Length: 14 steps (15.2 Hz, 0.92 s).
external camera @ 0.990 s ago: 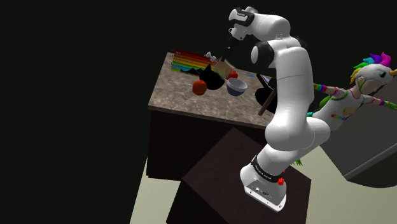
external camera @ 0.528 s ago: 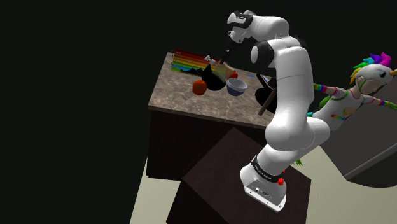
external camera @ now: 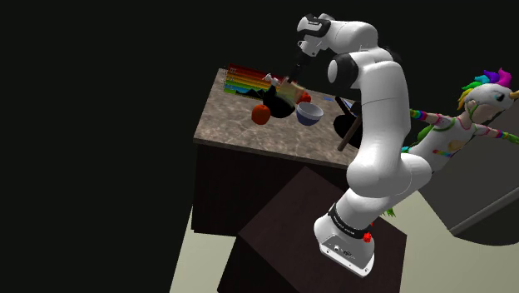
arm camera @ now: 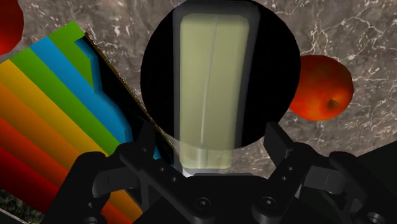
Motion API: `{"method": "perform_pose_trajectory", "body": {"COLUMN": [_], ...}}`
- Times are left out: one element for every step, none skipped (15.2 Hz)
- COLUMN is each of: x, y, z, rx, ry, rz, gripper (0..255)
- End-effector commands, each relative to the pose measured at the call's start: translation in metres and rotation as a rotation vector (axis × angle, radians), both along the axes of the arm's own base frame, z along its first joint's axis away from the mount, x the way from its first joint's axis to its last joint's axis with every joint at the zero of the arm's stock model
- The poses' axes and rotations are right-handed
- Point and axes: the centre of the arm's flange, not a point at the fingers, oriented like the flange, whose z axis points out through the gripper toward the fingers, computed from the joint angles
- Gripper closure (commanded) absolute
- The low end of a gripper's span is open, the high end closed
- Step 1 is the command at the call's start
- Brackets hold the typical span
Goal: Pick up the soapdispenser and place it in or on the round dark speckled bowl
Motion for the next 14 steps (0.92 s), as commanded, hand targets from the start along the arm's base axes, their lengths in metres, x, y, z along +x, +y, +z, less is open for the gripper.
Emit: {"method": "perform_pose_trajectory", "body": {"x": [0.000,0.000,-0.002,-0.004,-0.006,-0.007,-0.007,-0.007,-0.008,-0.007,-0.007,-0.007,-0.007,-0.007], "y": [0.000,0.000,-0.002,-0.003,-0.005,-0.006,-0.006,-0.006,-0.006,-0.006,-0.006,-0.006,-0.006,-0.006], "z": [0.000,0.000,0.013,0.026,0.039,0.049,0.049,0.049,0.049,0.049,0.049,0.049,0.049,0.049], "rx": [0.000,0.000,0.000,0.000,0.000,0.000,0.000,0.000,0.000,0.000,0.000,0.000,0.000,0.000], "ry": [0.000,0.000,0.000,0.000,0.000,0.000,0.000,0.000,0.000,0.000,0.000,0.000,0.000,0.000], "rz": [0.000,0.000,0.000,0.000,0.000,0.000,0.000,0.000,0.000,0.000,0.000,0.000,0.000,0.000], "gripper": [0,0,0,0,0,0,0,0,0,0,0,0,0,0]}}
